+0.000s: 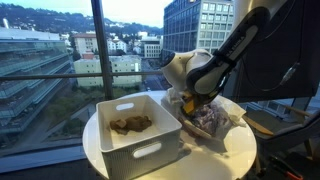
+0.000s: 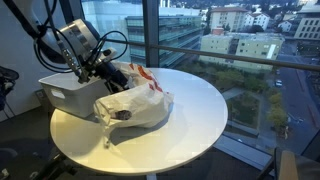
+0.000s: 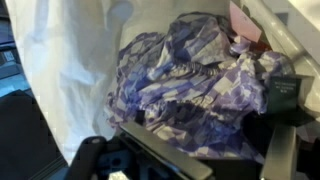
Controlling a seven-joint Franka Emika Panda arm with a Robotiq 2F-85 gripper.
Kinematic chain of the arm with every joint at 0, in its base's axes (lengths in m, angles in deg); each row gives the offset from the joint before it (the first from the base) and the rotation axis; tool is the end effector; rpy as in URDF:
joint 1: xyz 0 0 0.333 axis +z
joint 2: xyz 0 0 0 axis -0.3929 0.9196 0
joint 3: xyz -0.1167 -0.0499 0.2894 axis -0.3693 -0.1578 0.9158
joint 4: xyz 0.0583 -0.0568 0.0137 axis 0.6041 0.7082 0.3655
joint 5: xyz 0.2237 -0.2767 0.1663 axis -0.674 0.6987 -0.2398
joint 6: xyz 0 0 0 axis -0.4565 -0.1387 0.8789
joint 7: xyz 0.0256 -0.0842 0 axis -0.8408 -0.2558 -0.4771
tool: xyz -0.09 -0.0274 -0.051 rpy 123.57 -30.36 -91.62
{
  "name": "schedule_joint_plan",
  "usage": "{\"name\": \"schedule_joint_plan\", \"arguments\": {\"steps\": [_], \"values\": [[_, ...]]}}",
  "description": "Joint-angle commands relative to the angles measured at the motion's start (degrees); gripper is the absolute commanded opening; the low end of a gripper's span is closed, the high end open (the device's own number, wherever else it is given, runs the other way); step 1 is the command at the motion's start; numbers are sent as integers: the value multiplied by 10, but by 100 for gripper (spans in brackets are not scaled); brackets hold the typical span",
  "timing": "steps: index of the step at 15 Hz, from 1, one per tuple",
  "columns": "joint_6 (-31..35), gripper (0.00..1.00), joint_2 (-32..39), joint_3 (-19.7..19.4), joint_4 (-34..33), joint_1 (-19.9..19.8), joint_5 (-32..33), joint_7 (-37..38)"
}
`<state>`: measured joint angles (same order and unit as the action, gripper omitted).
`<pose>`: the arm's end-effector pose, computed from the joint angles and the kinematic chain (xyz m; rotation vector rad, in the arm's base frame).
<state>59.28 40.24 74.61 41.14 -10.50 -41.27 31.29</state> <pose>0.4918 0.1578 0.2310 2.4606 -0.2854 0.1483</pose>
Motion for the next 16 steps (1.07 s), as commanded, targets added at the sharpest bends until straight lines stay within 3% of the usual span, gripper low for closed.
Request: {"name": "schedule_joint_plan", "arguments": {"steps": [1, 7, 10, 11, 12, 16], "values": [[32, 100, 5, -10, 27, 3, -8, 17], [113, 100, 34, -32, 44, 0, 41, 3], [115, 100, 35, -47, 36, 3, 84, -2], [109, 91, 33, -49, 36, 2, 94, -3], [100, 73, 34, -48, 35, 1, 100, -14], [117, 42, 29, -44, 41, -6, 93, -15]]}}
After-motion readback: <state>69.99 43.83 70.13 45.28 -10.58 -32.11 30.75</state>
